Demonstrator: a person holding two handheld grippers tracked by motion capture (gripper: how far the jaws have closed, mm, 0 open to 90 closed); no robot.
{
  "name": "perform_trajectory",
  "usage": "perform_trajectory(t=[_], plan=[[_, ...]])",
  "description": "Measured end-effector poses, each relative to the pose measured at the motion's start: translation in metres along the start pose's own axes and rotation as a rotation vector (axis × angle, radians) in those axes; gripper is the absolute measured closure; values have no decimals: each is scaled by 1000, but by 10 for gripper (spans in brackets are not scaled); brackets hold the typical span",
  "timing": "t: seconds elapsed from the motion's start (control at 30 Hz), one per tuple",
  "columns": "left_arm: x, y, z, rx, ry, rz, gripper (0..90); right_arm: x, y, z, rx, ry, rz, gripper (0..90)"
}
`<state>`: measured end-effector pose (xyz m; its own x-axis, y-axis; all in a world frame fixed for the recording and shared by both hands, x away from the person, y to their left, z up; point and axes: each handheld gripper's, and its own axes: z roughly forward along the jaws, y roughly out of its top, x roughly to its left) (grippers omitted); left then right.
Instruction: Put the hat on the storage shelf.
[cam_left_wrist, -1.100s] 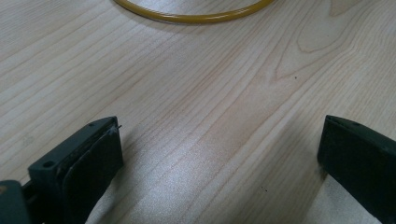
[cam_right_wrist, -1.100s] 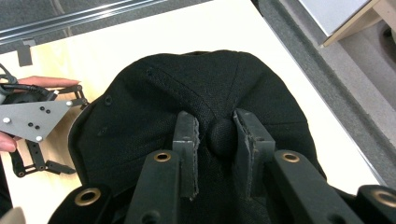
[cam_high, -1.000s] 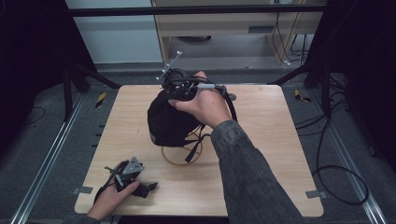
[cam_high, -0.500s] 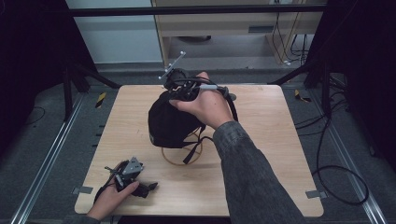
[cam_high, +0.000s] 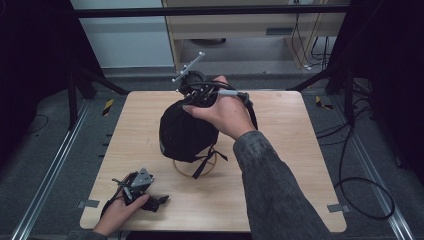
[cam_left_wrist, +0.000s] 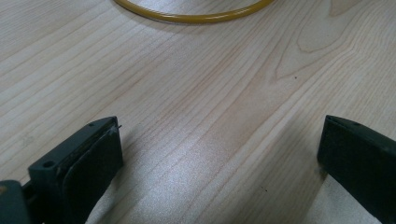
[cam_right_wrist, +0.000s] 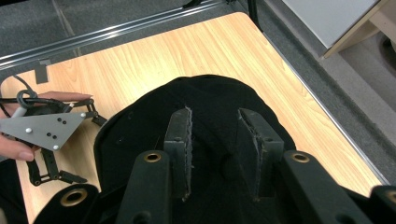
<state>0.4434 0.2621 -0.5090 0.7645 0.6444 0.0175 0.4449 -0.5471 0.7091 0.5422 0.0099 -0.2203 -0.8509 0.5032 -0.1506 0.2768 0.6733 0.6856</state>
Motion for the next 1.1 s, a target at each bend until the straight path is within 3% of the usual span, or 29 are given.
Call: perform_trajectory(t=[0.47, 1.1], plan=[[0, 0, 0, 0, 0, 0, 0, 2, -5, -19, -44, -7, 6, 673], [0, 0, 0, 0, 2, 1, 0, 3, -31, -51, -105, -27, 29, 661]])
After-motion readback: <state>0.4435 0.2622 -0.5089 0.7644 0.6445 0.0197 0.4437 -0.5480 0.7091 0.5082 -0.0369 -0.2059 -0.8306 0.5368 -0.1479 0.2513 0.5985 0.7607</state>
